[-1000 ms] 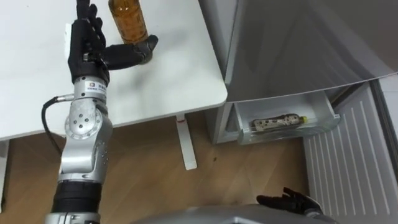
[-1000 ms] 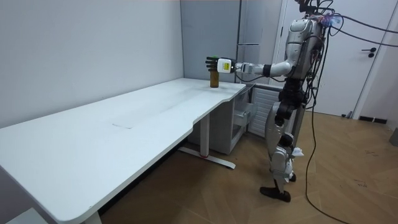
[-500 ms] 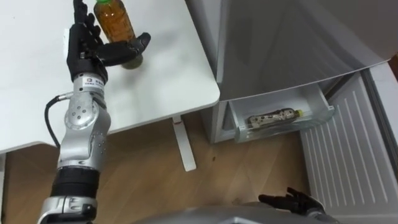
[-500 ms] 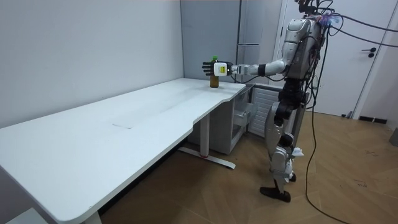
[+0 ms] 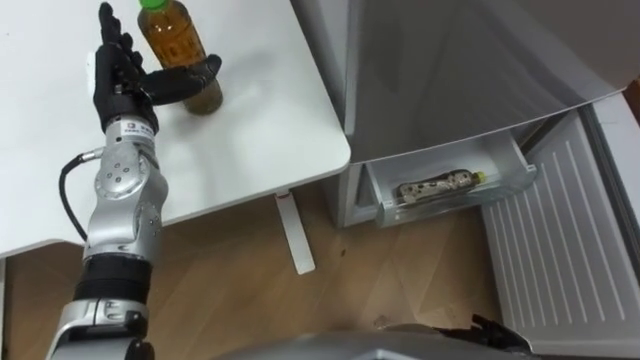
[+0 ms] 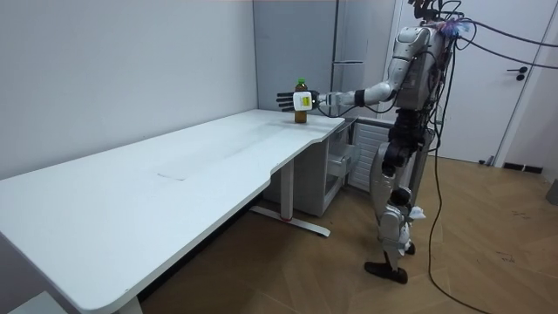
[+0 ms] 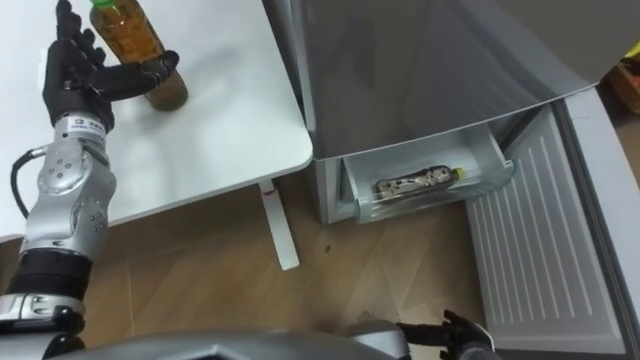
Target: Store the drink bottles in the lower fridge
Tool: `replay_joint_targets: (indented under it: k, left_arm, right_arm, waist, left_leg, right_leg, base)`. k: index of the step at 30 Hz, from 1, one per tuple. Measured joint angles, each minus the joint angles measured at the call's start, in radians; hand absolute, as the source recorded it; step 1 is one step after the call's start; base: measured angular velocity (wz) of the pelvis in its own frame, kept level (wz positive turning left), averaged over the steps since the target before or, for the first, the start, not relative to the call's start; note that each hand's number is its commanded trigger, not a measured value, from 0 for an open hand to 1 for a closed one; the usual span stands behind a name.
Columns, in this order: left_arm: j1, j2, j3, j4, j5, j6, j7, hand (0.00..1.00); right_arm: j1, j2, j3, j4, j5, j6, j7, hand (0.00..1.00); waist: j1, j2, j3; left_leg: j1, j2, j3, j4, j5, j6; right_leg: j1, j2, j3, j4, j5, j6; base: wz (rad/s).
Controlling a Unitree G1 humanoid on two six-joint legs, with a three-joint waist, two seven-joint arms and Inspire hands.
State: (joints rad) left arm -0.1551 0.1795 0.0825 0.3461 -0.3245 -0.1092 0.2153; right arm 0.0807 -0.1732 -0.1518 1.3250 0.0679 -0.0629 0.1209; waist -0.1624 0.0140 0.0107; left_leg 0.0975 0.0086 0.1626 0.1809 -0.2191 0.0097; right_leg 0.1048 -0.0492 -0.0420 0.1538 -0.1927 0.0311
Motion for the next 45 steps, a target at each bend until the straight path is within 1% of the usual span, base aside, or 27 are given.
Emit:
replay_joint_targets:
  k: [4,8,9,10,11,12,16,19,22,24,28,31,34,36,43,45]
  left_arm:
    - [0.0,0.0,0.0,0.0,0.0,0.0,0.002,0.0]
    - [-0.002,0.0,0.0,0.0,-0.033,0.001,0.012,0.0]
    - [-0.003,0.001,0.0,0.0,-0.037,0.002,0.012,0.22]
    - [-0.003,0.001,0.0,0.0,-0.037,0.003,0.012,0.58]
    - [-0.005,0.002,0.0,0.0,-0.037,0.003,0.012,0.89]
    - [-0.005,0.004,0.0,0.0,-0.037,0.006,0.012,1.0]
    - [-0.007,0.011,-0.001,0.0,-0.037,0.021,0.01,1.0]
    - [-0.007,0.016,-0.001,0.0,-0.037,0.027,0.008,1.0]
    - [-0.011,0.025,0.005,0.0,-0.036,0.04,0.008,1.0]
    - [-0.029,0.032,0.012,0.0,-0.04,0.066,0.006,1.0]
    - [-0.036,0.033,0.011,0.0,-0.037,0.074,-0.006,1.0]
    - [-0.038,0.038,-0.003,0.0,-0.044,0.077,-0.022,1.0]
    - [-0.038,0.04,-0.008,0.0,-0.067,0.095,-0.051,1.0]
    - [-0.039,0.04,-0.008,-0.001,-0.076,0.097,-0.074,1.0]
    - [-0.039,0.04,-0.008,-0.012,-0.077,0.097,-0.1,1.0]
    - [-0.039,0.04,-0.008,-0.027,-0.075,0.097,-0.106,1.0]
  right_arm:
    - [0.01,-0.004,0.0,0.0,-0.029,0.008,0.0,0.0]
    - [0.014,-0.011,0.001,0.0,-0.059,0.035,0.005,0.0]
    - [0.014,-0.013,0.002,0.0,-0.079,0.042,0.005,0.0]
    - [0.014,-0.014,0.002,0.0,-0.087,0.044,0.005,0.0]
    - [0.015,-0.014,0.003,0.0,-0.106,0.046,0.005,0.0]
    - [0.015,-0.014,0.003,0.0,-0.119,0.053,0.005,0.0]
    - [0.017,-0.015,0.003,0.001,-0.157,0.075,0.011,0.0]
    - [0.018,-0.015,0.002,0.003,-0.193,0.089,0.014,0.0]
    - [0.015,-0.015,0.002,0.003,-0.205,0.105,0.026,0.0]
    - [0.012,-0.015,0.002,0.004,-0.216,0.109,0.034,0.0]
    - [0.018,-0.015,0.01,0.006,-0.24,0.128,0.035,0.0]
    - [0.018,-0.015,0.012,0.006,-0.242,0.13,0.033,0.0]
    - [0.014,-0.014,0.012,0.003,-0.263,0.129,0.033,0.0]
    - [0.008,-0.014,0.012,0.0,-0.27,0.129,0.03,0.0]
    - [-0.006,-0.013,0.012,-0.004,-0.279,0.128,0.02,0.0]
    - [-0.012,-0.013,0.011,-0.004,-0.294,0.126,0.019,0.0]
  waist:
    - [0.0,0.0,0.0]
    - [-0.001,0.0,-0.0001]
    - [-0.001,0.0,-0.0001]
    - [-0.001,0.0,-0.0002]
    - [-0.001,-0.001,-0.0001]
    - [-0.001,-0.002,-0.0002]
    - [-0.005,-0.005,-0.0008]
    - [-0.012,-0.008,0.0006]
    - [-0.026,-0.01,0.0013]
    - [-0.026,-0.011,-0.0001]
    - [-0.03,-0.011,-0.0001]
    - [-0.035,-0.011,-0.0002]
    - [-0.037,-0.011,-0.0002]
    - [-0.04,-0.01,-0.0004]
    - [-0.045,-0.009,-0.0013]
    - [-0.04,-0.008,-0.0013]
  left_leg:
    - [0.0,0.0,0.001,0.0,0.0,0.0]
    - [0.0,0.0,0.002,-0.001,0.0,0.0]
    - [0.001,0.0,0.002,-0.001,0.0,0.0]
    - [0.001,0.0,0.002,-0.001,0.0,0.0]
    - [0.0,0.0,0.002,-0.001,0.0,0.0]
    - [0.0,0.0,0.002,-0.001,0.0,0.0]
    - [0.001,0.0,0.002,-0.001,0.0,0.0]
    - [0.0,0.001,0.002,-0.001,0.0,0.0]
    - [-0.001,0.001,0.002,-0.001,0.0,0.0]
    - [-0.017,0.001,0.002,0.003,0.0,0.0]
    - [-0.023,0.002,0.003,0.006,0.0,0.0]
    - [-0.023,0.002,0.001,0.006,0.0,0.0]
    - [-0.025,0.002,-0.001,0.006,0.0,0.0]
    - [-0.025,0.002,-0.001,0.006,0.0,0.0]
    - [-0.037,0.002,-0.003,0.007,0.0,0.0]
    - [-0.037,0.002,-0.003,0.007,0.0,0.0]
  right_leg:
    - [-0.002,0.0,0.004,0.001,0.0,0.0]
    - [-0.007,0.001,0.01,0.007,0.0,0.0]
    - [-0.011,0.001,0.011,0.015,0.0,0.0]
    - [-0.013,0.001,0.011,0.017,0.0,0.0]
    - [-0.014,0.001,0.013,0.018,0.0,0.0]
    - [-0.015,0.001,0.014,0.018,0.001,0.001]
    - [-0.016,0.001,0.014,0.021,0.001,0.002]
    - [-0.019,0.001,0.014,0.024,0.001,0.002]
    - [-0.023,0.002,0.018,0.031,0.001,0.002]
    - [-0.039,0.002,0.02,0.034,0.001,0.002]
    - [-0.04,0.002,0.02,0.035,0.001,0.002]
    - [-0.039,0.001,0.019,0.034,0.001,0.002]
    - [-0.04,0.001,0.017,0.032,0.001,0.002]
    - [-0.04,0.001,0.016,0.032,0.001,0.002]
    - [-0.052,0.001,0.016,0.033,0.001,0.001]
    - [-0.052,0.001,0.015,0.033,0.001,0.001]
  base:
    - [-0.02]
    - [-0.04]
    - [-0.03]
    - [-0.04]
    - [-0.04]
    - [-0.04]
    - [0.0]
    - [0.0]
    - [-0.01]
    - [-0.03]
    - [0.0]
    - [0.0]
    - [0.0]
    - [0.0]
    - [0.0]
    - [0.0]
